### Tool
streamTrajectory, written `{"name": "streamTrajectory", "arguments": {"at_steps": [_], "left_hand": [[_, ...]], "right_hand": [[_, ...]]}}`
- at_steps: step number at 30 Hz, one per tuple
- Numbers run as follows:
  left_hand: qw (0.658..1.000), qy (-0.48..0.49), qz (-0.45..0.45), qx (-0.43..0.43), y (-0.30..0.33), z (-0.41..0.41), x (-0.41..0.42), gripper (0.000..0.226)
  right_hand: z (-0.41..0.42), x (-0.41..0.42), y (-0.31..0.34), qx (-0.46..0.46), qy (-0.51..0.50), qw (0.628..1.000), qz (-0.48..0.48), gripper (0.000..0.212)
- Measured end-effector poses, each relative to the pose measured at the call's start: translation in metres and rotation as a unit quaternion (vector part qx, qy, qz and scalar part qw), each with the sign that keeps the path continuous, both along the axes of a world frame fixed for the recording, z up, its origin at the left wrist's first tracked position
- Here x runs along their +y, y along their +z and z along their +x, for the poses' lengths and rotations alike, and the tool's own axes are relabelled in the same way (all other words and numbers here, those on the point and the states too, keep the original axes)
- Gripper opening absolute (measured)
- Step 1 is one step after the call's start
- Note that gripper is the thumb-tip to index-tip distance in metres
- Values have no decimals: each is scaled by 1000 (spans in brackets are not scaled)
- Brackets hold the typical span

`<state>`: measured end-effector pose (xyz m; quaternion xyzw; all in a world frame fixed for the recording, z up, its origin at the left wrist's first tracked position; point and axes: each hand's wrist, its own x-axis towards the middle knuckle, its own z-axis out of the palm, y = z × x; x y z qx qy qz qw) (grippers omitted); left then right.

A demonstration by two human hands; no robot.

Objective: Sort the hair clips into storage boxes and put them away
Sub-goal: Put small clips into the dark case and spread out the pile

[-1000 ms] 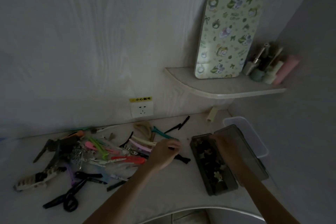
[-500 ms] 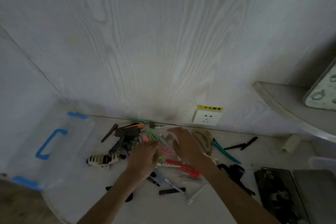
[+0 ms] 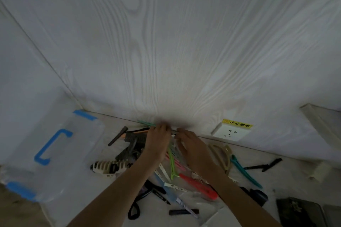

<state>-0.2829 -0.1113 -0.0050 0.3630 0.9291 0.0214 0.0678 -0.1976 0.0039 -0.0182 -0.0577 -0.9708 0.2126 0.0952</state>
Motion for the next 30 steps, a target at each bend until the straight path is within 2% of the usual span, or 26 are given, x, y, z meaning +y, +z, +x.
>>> {"name": "streamTrajectory", "arguments": {"at_steps": [4,7,10,13,16,18,21,27,30], "left_hand": [[1000,15,4,8,-4,0,2,20],[1000,0,22,3,-7,2,-5,17],[997,-1,80,3,-4,5,-13,9],[982,2,185,-39,13,22,-18,14],[975,0,204,-88,25,51,-15,24],[970,-5,210,-119,26,72,-8,26],[965,-48,204,-159,24,111,19,30],[951,-185,172,-181,27,197,89,36],[933,-241,189,-190,46,236,123,33]], "right_hand": [[-2,6,-12,-41,56,996,49,24],[11,10,-13,-51,14,999,15,28],[27,18,-4,-10,-33,999,-18,17],[52,31,5,8,-122,986,-113,14],[97,45,20,-19,-204,944,-257,18],[129,58,28,-36,-249,922,-296,16],[190,78,44,-21,-313,896,-313,7],[297,101,77,6,-418,854,-309,12],[326,102,91,7,-436,860,-265,14]]}}
